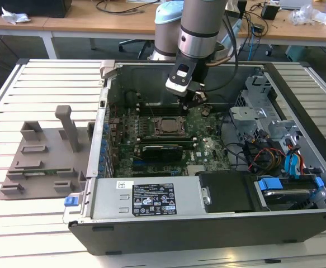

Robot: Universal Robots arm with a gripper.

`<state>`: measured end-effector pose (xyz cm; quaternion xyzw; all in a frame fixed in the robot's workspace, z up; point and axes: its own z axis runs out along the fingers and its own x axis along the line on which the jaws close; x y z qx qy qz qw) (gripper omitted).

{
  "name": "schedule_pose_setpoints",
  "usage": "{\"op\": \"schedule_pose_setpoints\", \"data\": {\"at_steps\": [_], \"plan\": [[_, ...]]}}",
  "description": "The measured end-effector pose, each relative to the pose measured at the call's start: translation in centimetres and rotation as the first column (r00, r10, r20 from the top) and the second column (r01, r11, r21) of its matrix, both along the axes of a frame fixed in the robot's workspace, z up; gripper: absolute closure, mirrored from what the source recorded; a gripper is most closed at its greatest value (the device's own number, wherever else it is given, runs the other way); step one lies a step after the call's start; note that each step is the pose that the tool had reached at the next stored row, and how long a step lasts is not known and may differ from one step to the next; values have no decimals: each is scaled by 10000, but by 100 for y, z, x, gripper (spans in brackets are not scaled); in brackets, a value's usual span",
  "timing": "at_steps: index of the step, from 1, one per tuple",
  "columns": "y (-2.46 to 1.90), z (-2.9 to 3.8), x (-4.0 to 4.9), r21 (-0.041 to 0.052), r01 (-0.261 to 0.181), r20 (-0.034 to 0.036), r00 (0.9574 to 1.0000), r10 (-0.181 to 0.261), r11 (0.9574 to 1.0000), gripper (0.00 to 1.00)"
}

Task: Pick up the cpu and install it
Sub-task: 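Install the first cpu locking lever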

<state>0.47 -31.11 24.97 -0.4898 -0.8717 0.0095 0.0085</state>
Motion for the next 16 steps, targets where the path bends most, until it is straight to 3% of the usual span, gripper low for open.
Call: {"op": "schedule_pose_setpoints", "data": {"at_steps": [10, 16], "plan": [[0, 0, 0, -1, -751, 0, 9972, 751, 9972, 89], [0, 0, 0, 0, -1322, 0, 9912, 1322, 9912, 89]]}}
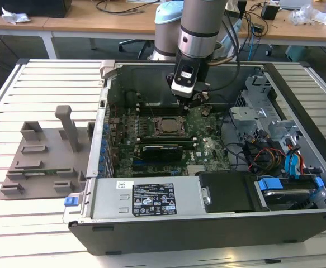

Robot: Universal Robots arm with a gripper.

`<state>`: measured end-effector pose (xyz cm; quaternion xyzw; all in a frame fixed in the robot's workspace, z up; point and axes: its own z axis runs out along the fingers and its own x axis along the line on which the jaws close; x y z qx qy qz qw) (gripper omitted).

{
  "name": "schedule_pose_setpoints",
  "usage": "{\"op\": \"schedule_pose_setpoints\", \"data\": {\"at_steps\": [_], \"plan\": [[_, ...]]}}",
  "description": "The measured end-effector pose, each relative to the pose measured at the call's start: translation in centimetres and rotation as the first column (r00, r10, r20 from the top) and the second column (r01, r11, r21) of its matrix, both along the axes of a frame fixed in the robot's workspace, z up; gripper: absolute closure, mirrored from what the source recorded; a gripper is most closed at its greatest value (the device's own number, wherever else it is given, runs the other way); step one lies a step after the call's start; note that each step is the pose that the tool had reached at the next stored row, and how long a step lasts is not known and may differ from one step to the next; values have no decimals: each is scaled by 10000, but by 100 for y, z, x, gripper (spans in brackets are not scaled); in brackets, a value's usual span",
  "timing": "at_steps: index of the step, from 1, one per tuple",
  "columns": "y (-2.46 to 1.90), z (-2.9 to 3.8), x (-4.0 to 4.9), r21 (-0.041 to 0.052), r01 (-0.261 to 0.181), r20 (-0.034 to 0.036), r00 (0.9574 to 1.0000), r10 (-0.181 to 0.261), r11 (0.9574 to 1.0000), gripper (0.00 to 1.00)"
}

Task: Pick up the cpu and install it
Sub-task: 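Install the first cpu locking lever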

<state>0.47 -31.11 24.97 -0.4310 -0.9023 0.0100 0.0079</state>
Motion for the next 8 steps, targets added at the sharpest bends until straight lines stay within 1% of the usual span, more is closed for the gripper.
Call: {"op": "schedule_pose_setpoints", "data": {"at_steps": [4, 8], "plan": [[0, 0, 0, 0, -320, 0, 9995, 320, 9995, 89], [0, 0, 0, 0, -648, 0, 9979, 648, 9979, 89]]}}
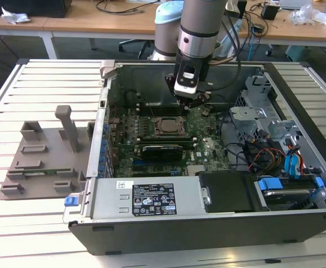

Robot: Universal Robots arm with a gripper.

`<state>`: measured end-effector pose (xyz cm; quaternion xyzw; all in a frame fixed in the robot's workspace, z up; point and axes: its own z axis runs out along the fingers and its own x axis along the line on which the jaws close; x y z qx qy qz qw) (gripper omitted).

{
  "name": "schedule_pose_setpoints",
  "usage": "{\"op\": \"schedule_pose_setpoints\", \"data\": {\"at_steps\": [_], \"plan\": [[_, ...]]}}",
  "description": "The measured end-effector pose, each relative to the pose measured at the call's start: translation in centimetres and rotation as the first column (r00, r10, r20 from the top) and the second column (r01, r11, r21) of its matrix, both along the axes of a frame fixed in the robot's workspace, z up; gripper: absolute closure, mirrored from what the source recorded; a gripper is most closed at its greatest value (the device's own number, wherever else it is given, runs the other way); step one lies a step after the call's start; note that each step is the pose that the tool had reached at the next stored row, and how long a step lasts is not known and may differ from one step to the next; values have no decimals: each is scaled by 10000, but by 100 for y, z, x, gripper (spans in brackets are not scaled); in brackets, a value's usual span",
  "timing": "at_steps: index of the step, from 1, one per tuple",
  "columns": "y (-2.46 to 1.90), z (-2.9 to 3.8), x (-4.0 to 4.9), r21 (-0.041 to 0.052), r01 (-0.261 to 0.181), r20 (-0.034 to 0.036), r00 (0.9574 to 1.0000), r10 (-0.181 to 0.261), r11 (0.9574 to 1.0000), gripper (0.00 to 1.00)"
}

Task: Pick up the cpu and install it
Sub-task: 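Install the first cpu locking lever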

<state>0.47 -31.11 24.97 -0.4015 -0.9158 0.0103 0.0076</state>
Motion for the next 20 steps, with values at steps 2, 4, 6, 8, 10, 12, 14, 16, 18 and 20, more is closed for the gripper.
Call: {"op": "schedule_pose_setpoints", "data": {"at_steps": [2, 4, 6, 8, 10, 12, 14, 16, 18, 20], "plan": [[0, 0, 0, 0, -257, 0, 9997, 257, 9997, 89], [0, 0, 0, 0, -572, 0, 9984, 572, 9984, 89], [0, 0, 0, 0, -694, 0, 9976, 694, 9976, 89], [0, 0, 0, 0, -842, 0, 9965, 842, 9965, 89], [0, 0, 0, 0, -1358, 0, 9907, 1358, 9907, 89], [0, 0, 0, 0, -1833, 0, 9830, 1833, 9830, 89], [0, 0, 0, 0, -1977, 0, 9803, 1977, 9803, 89], [0, 0, 0, 0, -2138, 0, 9769, 2138, 9769, 89], [0, 0, 0, 2, -2371, 0, 9715, 2371, 9715, 89], [1, -1, 0, 10, -2521, 3, 9677, 2521, 9677, 89]]}}
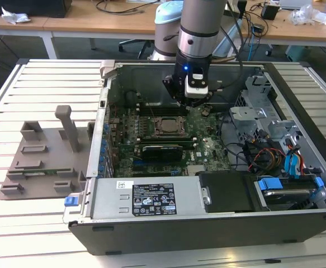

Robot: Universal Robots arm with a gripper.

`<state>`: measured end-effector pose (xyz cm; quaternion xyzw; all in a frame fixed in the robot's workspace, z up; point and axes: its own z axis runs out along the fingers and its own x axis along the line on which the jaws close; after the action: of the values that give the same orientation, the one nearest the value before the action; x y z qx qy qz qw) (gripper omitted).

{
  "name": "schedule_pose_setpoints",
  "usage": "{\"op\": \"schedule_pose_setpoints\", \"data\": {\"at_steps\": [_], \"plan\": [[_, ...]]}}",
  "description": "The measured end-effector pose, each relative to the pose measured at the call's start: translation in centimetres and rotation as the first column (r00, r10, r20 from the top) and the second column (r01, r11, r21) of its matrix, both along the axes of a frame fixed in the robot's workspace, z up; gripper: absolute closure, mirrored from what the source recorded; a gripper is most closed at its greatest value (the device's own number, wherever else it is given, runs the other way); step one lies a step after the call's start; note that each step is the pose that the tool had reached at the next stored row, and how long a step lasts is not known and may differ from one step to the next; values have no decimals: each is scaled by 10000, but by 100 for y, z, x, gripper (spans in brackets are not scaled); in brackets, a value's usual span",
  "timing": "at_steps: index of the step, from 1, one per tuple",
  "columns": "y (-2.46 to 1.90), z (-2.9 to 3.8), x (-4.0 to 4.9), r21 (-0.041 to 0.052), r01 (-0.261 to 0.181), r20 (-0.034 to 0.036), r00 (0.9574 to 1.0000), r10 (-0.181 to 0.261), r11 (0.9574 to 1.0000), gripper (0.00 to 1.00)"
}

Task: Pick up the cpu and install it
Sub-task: 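Install the first cpu locking lever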

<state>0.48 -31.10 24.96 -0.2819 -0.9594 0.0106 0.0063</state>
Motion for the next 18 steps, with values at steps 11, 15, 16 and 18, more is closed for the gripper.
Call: {"op": "schedule_pose_setpoints", "data": {"at_steps": [11, 15, 16, 18], "plan": [[0, 1, 0, 0, -941, 0, 9956, 941, 9956, 89], [-1, 0, 0, 0, -1184, 0, 9930, 1184, 9930, 89], [-1, 1, 0, 0, -1232, 0, 9924, 1232, 9924, 89], [-1, 1, 0, 0, -1329, -1, 9911, 1329, 9911, 89]]}}
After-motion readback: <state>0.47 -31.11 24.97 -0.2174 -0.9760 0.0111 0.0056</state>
